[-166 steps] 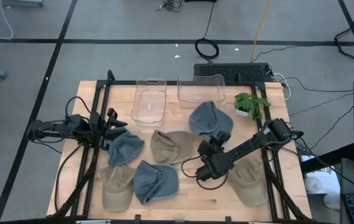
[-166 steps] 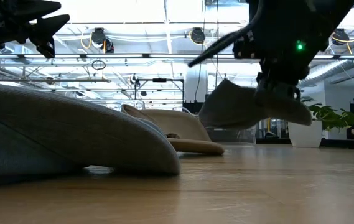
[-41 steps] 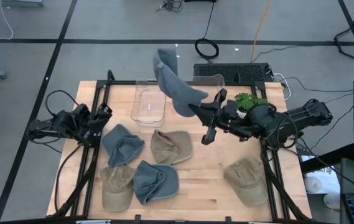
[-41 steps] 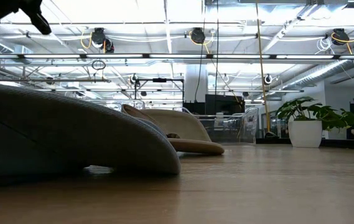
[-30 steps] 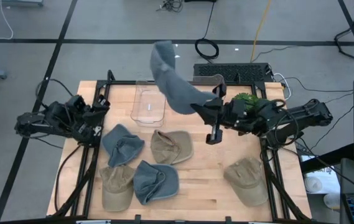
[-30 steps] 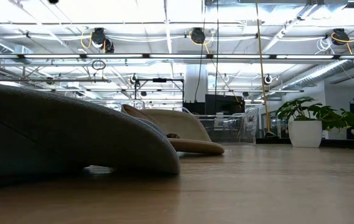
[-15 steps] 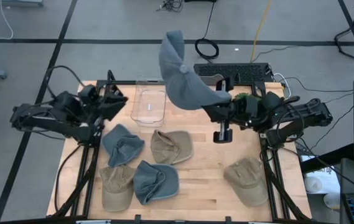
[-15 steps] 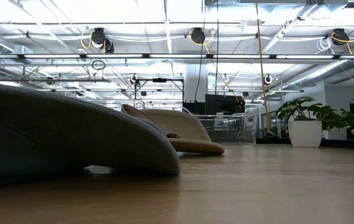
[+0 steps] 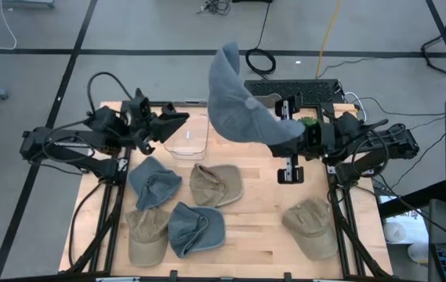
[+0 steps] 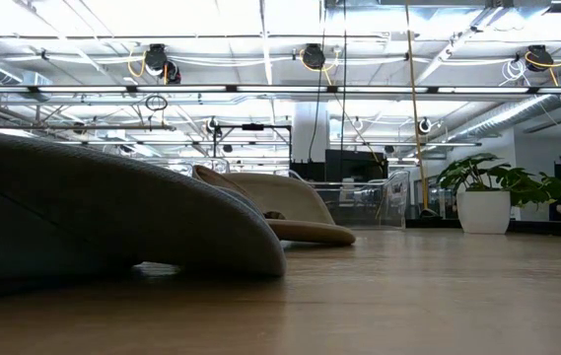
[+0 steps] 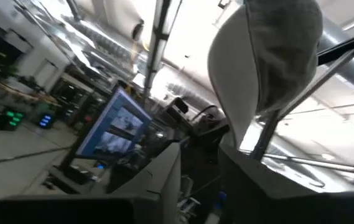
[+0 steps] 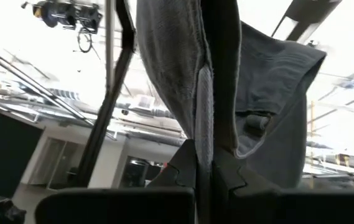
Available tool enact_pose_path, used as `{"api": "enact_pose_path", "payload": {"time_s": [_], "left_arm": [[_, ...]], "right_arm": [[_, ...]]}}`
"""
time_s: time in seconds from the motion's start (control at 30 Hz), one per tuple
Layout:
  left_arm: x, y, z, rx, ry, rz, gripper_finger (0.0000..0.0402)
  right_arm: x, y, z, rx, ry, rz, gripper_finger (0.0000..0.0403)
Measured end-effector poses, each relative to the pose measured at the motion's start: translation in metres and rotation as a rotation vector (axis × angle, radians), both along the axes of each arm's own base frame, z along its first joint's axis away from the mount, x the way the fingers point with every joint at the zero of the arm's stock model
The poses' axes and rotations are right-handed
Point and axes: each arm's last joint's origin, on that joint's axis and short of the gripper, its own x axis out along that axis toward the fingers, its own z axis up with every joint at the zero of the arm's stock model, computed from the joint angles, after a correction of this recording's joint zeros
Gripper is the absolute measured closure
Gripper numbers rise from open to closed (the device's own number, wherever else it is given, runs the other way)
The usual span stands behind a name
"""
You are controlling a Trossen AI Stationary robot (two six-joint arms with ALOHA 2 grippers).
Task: Pick & Place hat
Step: Put the top right blue cap into the right transparent bin
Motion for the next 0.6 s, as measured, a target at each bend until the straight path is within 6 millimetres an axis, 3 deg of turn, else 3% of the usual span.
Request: {"api": "enact_pose_path", "payload": {"time_s": [0.33,0.6], "left_arm": [[0.031,-0.002,0.006,0.001,-0.014,-0.081,0.0172],[0.059,-0.005,0.014,-0.006,-0.007,-0.157,0.0133]], "right_arm": [[0.000,0.001,-0.001,-0.006,0.009,0.008,0.0403],[0.003,0.003,-0.004,-0.014,0.055,0.015,0.0403]]}}
